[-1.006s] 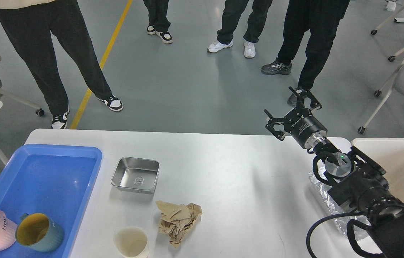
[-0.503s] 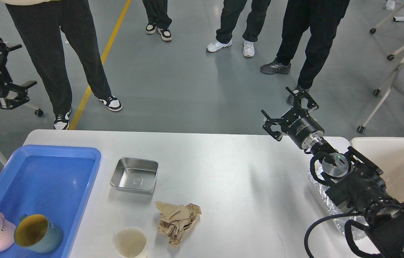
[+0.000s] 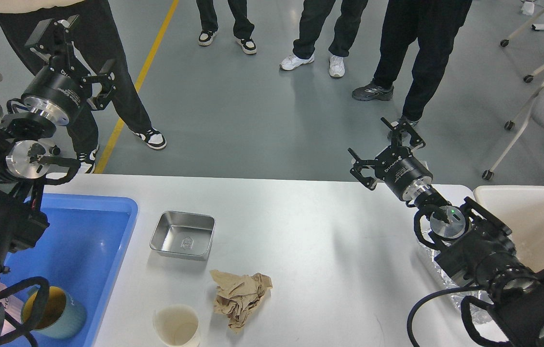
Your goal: Tidy desktop
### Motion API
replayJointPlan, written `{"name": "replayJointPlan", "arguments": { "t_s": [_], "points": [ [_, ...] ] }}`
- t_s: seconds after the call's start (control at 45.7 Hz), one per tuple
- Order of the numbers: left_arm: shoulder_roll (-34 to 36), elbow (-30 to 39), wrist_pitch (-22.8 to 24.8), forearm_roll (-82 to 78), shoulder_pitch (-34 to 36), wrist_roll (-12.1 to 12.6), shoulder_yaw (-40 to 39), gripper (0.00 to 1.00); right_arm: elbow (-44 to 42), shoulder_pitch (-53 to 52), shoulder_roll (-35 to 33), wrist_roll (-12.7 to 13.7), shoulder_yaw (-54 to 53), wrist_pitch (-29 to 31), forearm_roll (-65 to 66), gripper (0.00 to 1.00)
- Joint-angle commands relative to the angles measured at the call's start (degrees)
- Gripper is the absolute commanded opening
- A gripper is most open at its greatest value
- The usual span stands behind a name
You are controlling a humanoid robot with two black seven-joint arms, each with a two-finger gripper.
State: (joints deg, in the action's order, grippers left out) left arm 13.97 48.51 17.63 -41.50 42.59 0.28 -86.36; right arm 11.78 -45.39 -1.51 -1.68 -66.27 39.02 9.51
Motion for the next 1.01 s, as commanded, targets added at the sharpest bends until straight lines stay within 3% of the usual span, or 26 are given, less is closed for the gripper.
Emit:
{"name": "replayJointPlan", "arguments": {
  "t_s": [0.0,0.175,0.35,0.656,0.919,0.984],
  "points": [
    [-1.1,-0.3,-5.7,-0.4,0.0,0.9,0.7,0.97,0.0,-0.1,0.1,0.0,0.0,-0.1,0.2,1.0],
    [-2.8,-4.0,-3.1,-0.2,-0.1,1.0,6.6,0.97,0.0,-0.1,0.5,0.0,0.0,-0.1,0.2,1.0],
    [-2.6,-5.3,-2.6,-1.6,-0.2,-4.0,9.3,0.97,0.0,-0.1,1.2,0.0,0.0,-0.1,0.2,1.0],
    [1.1,-4.8,4.7,-2.0,-0.4,-4.8,9.3,0.97,0.0,-0.1,1.6,0.0,0.0,-0.3,0.2,1.0],
    [3.6,-4.3,8.7,-1.6,0.3,-14.4,8.1,0.97,0.2,-0.2,1.6,0.0,0.0,-0.5,0.2,1.0],
    [3.6,-5.3,9.4,-0.6,1.2,-14.8,7.8,0.97,1.0,-0.2,1.3,0.0,0.0,-0.4,0.2,1.0]
  ]
}}
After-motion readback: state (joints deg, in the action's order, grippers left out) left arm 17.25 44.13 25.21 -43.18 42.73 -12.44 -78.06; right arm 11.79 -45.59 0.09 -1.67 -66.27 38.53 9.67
